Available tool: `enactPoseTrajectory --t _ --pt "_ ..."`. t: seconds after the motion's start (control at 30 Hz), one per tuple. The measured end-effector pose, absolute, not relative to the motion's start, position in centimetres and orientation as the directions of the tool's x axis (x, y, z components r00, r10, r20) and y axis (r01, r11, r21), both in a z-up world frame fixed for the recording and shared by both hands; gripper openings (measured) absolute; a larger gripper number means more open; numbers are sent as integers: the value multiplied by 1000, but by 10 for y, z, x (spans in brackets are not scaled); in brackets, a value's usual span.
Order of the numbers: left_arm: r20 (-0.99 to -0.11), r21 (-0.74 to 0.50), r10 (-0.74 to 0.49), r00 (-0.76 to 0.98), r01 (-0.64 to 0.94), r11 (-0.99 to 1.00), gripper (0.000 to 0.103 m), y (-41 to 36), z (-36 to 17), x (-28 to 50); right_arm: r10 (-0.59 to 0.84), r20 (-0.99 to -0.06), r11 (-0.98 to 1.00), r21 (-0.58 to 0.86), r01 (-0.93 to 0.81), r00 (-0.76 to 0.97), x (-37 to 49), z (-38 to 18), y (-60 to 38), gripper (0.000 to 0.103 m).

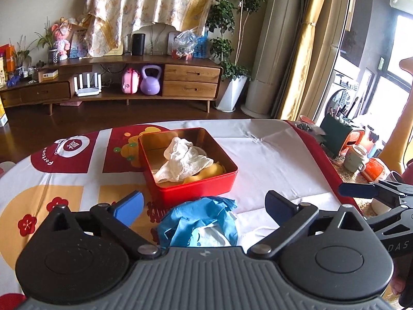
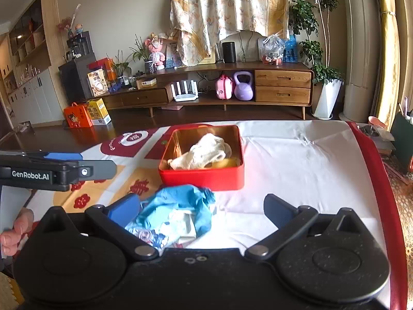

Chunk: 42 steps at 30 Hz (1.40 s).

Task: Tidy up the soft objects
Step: 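Withdraw both open grippers from the tin toward the remaining items, then close the left gripper on the blue glove while the right gripper grasps the white mesh drawstring bag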

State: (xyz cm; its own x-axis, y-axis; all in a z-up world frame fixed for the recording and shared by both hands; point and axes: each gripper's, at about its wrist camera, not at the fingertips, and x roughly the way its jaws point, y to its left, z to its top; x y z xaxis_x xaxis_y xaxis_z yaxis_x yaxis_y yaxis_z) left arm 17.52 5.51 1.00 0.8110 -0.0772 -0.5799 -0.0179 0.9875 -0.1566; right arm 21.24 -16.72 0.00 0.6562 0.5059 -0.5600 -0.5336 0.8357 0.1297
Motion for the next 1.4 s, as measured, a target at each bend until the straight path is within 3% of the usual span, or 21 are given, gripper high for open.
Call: enactPoseTrajectory --t 0.3,0.63,1.0,1.17,1.4 --pt "-562 -134 -28 827 -58 989 103 56 -18 149 474 -594 851 120 -511 650 198 -29 -174 103" --pt "-627 -141 -48 777 -52 989 103 54 -60 146 454 -654 848 110 -519 605 192 -71 -171 100" --pt "-640 -95 -20 768 -53 994 103 53 -88 182 442 -710 836 106 -538 548 207 -110 -155 88" --pt "-655 -98 -11 756 -71 993 103 57 -99 205 463 -674 843 133 -522 575 216 -109 -150 88" --pt "-674 -72 -1 739 -64 995 103 56 -112 233 430 -709 863 141 -485 559 235 -123 -139 89"
